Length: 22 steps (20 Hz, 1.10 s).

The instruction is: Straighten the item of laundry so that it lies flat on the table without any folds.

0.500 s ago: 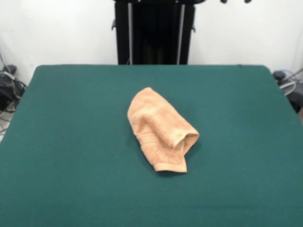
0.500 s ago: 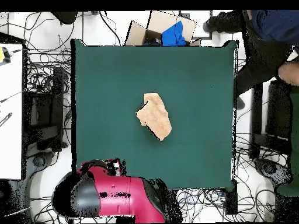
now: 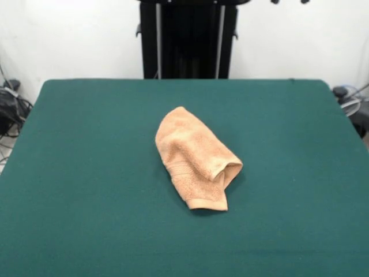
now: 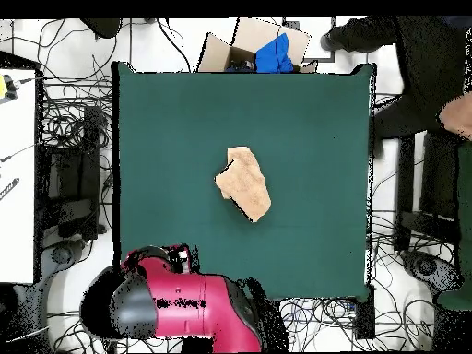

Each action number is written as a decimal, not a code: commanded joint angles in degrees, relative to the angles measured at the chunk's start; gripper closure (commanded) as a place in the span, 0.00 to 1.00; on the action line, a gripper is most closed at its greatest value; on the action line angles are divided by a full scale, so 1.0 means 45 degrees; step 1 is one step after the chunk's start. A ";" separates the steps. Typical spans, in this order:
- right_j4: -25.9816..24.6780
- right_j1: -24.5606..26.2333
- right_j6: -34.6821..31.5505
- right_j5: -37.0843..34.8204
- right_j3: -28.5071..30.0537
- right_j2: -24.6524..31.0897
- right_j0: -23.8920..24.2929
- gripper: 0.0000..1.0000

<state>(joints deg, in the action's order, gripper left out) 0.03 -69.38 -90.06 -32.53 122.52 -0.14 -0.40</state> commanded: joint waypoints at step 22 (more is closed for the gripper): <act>0.0512 0.7901 -0.2635 0.6295 -0.0168 0.1386 0.0925 0.00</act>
<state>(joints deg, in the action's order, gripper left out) 0.77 -44.19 -90.07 -7.77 123.22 1.63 3.48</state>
